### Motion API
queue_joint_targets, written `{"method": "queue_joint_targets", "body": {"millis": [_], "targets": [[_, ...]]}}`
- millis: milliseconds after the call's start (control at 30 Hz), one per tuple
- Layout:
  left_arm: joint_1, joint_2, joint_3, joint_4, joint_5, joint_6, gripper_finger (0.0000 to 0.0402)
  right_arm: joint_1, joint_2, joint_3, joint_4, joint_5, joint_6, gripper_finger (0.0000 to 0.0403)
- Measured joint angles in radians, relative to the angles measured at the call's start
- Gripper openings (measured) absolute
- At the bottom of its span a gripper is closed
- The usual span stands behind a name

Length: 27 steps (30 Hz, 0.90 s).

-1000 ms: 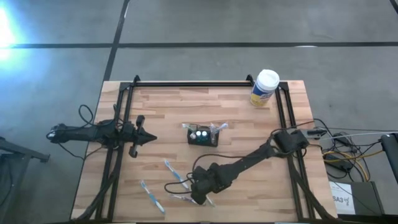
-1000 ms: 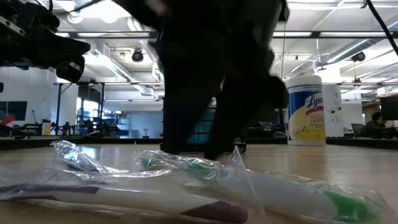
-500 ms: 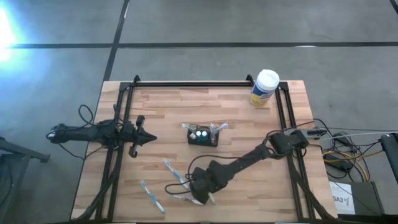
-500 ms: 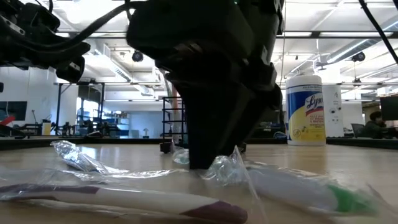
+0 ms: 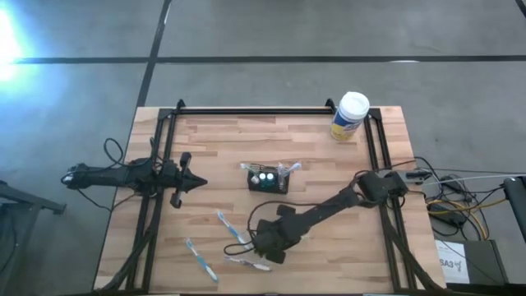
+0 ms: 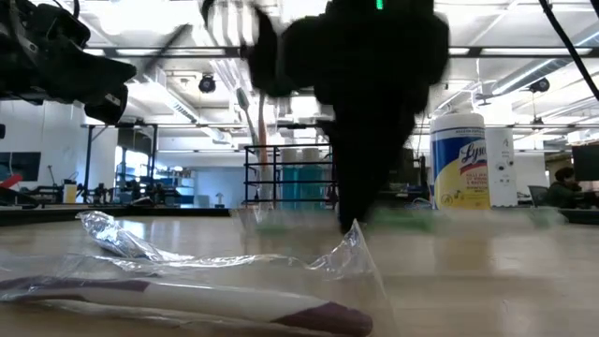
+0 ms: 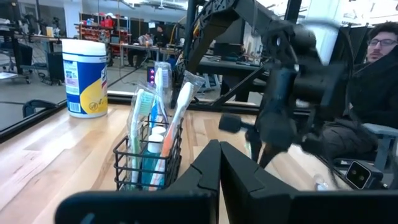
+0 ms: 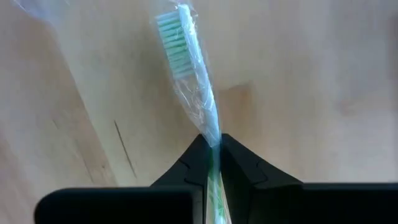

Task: Pick & Place toothbrushing station
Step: Put the green toothbrush into the black mesh organizer

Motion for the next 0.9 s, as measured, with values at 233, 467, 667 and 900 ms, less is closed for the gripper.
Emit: {"method": "queue_joint_targets", "body": {"millis": [233, 467, 667, 900], "targets": [[0.0, -0.001, 0.0, 0.006, -0.001, -0.005, 0.0007, 0.056, -0.234, -0.056, 0.004, 0.286, -0.07, 0.002], [0.0, -0.001, 0.0, 0.007, -0.001, -0.003, 0.0007, 0.082, -0.603, -0.416, 0.34, 0.509, -0.232, 0.0019], [0.0, -0.001, 0.0, 0.009, -0.012, 0.042, 0.0007, 0.064, -0.902, -0.898, 1.051, 0.414, -0.611, 0.0018], [0.0, -0.001, 0.0, 0.015, -0.013, 0.079, 0.0007, -0.025, -1.214, -1.255, 1.392, 0.318, -0.775, 0.0018]]}}
